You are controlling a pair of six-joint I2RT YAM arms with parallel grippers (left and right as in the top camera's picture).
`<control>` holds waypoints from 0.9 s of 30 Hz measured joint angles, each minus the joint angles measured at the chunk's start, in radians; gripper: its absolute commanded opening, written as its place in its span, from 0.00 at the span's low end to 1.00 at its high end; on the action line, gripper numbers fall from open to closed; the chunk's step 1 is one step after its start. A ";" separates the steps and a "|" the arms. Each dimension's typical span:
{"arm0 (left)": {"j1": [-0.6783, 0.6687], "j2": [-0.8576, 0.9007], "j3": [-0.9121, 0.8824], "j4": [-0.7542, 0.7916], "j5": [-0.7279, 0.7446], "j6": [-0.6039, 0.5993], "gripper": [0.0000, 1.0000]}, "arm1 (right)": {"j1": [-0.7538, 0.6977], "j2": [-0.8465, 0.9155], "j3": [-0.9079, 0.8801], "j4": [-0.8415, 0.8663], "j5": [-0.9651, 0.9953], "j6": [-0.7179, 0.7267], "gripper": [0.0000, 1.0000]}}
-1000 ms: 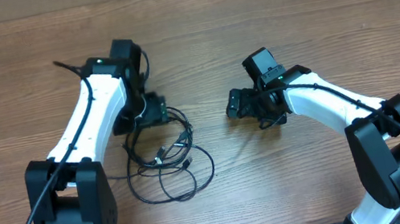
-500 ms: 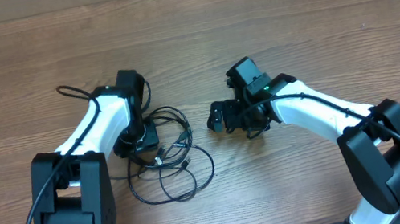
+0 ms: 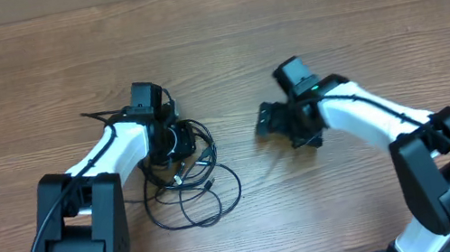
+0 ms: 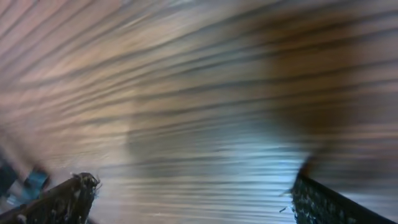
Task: Untangle cables
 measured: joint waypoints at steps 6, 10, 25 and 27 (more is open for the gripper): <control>-0.023 0.011 0.004 0.029 0.079 0.000 0.07 | -0.128 -0.001 0.003 -0.087 0.046 0.041 1.00; -0.019 0.018 0.093 -0.160 0.068 0.000 0.10 | -0.187 -0.001 0.003 -0.096 0.064 0.058 1.00; 0.026 0.020 0.383 -0.667 -0.453 -0.064 0.72 | -0.200 -0.001 0.003 -0.080 0.079 0.066 1.00; 0.026 0.020 0.327 -0.645 -0.478 -0.083 0.69 | -0.200 -0.001 0.003 -0.080 0.079 0.066 1.00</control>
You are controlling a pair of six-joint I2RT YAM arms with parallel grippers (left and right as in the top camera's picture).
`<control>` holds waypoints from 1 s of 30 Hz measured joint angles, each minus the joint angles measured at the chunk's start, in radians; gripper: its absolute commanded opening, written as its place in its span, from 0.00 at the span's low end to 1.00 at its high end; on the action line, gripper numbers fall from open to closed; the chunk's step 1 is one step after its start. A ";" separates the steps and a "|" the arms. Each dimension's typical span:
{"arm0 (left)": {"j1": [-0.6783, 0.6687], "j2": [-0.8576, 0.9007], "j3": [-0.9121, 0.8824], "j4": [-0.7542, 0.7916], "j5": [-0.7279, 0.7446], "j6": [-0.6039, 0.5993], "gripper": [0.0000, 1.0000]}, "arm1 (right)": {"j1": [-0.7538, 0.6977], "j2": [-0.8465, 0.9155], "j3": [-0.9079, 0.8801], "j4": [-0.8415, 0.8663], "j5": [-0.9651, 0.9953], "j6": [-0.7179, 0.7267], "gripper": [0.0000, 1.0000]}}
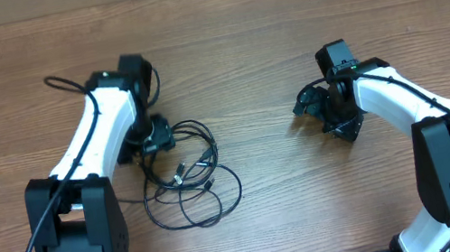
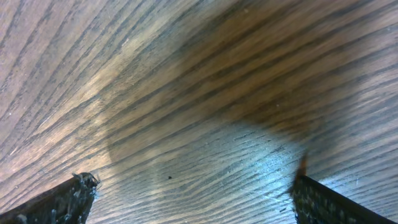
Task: Untangle cables
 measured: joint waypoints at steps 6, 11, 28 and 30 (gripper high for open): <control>0.000 0.001 -0.162 0.123 -0.020 -0.020 0.45 | 0.000 0.000 0.000 0.001 0.001 -0.001 1.00; -0.001 -0.027 -0.270 0.327 0.053 -0.034 0.04 | 0.000 0.000 0.000 0.003 0.002 0.000 1.00; -0.227 -0.005 -0.372 1.059 0.420 -0.113 0.04 | 0.000 0.000 0.000 0.004 0.002 0.000 1.00; -0.272 -0.005 -0.372 1.130 0.412 -0.113 0.04 | 0.000 0.000 0.000 0.004 0.002 0.001 1.00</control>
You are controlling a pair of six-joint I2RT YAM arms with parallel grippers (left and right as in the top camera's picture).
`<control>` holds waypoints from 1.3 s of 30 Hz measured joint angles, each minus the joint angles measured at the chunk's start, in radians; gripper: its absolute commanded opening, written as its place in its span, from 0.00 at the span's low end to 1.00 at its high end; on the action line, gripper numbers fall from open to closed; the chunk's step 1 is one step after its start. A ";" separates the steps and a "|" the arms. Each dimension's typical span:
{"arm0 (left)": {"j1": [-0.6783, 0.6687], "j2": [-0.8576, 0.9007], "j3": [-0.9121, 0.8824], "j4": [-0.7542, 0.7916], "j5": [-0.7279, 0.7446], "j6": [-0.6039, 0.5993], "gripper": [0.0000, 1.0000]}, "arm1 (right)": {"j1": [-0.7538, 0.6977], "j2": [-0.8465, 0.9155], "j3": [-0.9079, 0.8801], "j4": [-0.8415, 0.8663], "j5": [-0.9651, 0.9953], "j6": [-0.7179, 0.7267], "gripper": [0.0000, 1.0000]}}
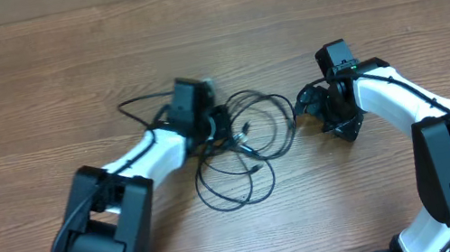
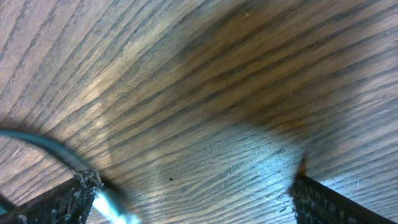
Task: Untangle cables
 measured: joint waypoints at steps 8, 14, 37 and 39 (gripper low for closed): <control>-0.053 0.002 0.164 -0.249 -0.048 0.051 0.04 | 0.000 0.000 0.000 0.000 0.001 0.002 1.00; -0.022 0.005 0.477 -0.639 -0.116 0.116 0.10 | 0.000 0.000 0.000 0.000 0.002 0.002 1.00; -0.019 0.005 0.652 -1.105 -0.231 0.166 0.47 | 0.000 0.000 0.000 0.007 0.003 0.002 1.00; -0.023 0.005 0.645 -1.091 -0.230 0.156 0.48 | 0.000 0.000 0.000 0.007 0.003 0.003 1.00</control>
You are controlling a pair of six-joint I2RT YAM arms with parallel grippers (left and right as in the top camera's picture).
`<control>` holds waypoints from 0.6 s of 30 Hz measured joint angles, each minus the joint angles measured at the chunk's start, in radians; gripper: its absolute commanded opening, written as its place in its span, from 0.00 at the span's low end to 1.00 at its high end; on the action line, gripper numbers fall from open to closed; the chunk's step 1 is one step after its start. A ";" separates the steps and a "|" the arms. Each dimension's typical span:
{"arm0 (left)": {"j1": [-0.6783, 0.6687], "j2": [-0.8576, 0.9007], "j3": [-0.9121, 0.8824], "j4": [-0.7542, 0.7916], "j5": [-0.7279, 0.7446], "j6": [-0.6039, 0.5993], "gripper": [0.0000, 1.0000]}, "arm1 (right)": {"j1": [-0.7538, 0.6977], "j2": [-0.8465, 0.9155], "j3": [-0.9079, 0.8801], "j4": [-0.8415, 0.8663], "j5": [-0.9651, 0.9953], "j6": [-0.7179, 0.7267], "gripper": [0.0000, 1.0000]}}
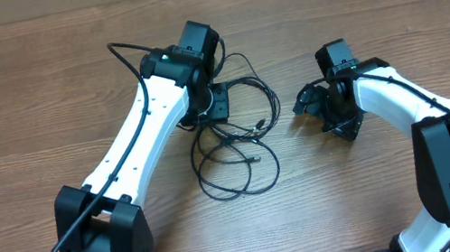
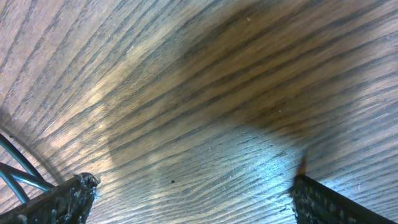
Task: Untangle cables
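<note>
A tangle of thin black cables (image 1: pixel 236 147) lies at the table's middle, with loops spreading toward the near side and to the right. My left gripper (image 1: pixel 218 105) sits on the tangle's far end and looks shut on a strand there; its jaws are hidden under the wrist. To the right of the tangle, my right gripper (image 1: pixel 306 101) hangs open just over bare wood. In the right wrist view its fingertips (image 2: pixel 69 198) stand wide apart with nothing between them. Two cable strands (image 2: pixel 13 167) show at the left edge.
The wooden table (image 1: pixel 388 7) stretches all round. The left arm's own black lead (image 1: pixel 125 53) arcs out to the far left of its wrist. A pale wall edge runs along the far side.
My left gripper has shifted a little farther from me and to the right, and the tangle came with it, its loops stretched out. The strand beside my right fingertip now lies at the view's left edge. The right arm is still.
At first the tangle lay left of centre under my left gripper, with my right gripper nearer the middle. Then the right gripper stood farther right, open. By the third moment the tangle and left gripper were at the middle, and now slightly farther back.
</note>
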 measured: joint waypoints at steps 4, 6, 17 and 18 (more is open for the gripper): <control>-0.021 0.000 -0.053 0.069 0.003 -0.048 0.46 | 0.000 0.000 0.000 0.000 0.001 0.000 1.00; -0.029 0.002 -0.085 0.100 0.004 -0.074 0.44 | 0.000 0.000 0.000 0.000 0.008 -0.001 1.00; -0.041 0.002 -0.245 0.362 0.003 -0.145 0.49 | -0.105 0.000 0.000 -0.062 0.117 0.000 1.00; -0.041 0.002 -0.256 0.372 0.004 -0.151 0.49 | -0.135 0.000 0.000 -0.065 0.125 -0.001 1.00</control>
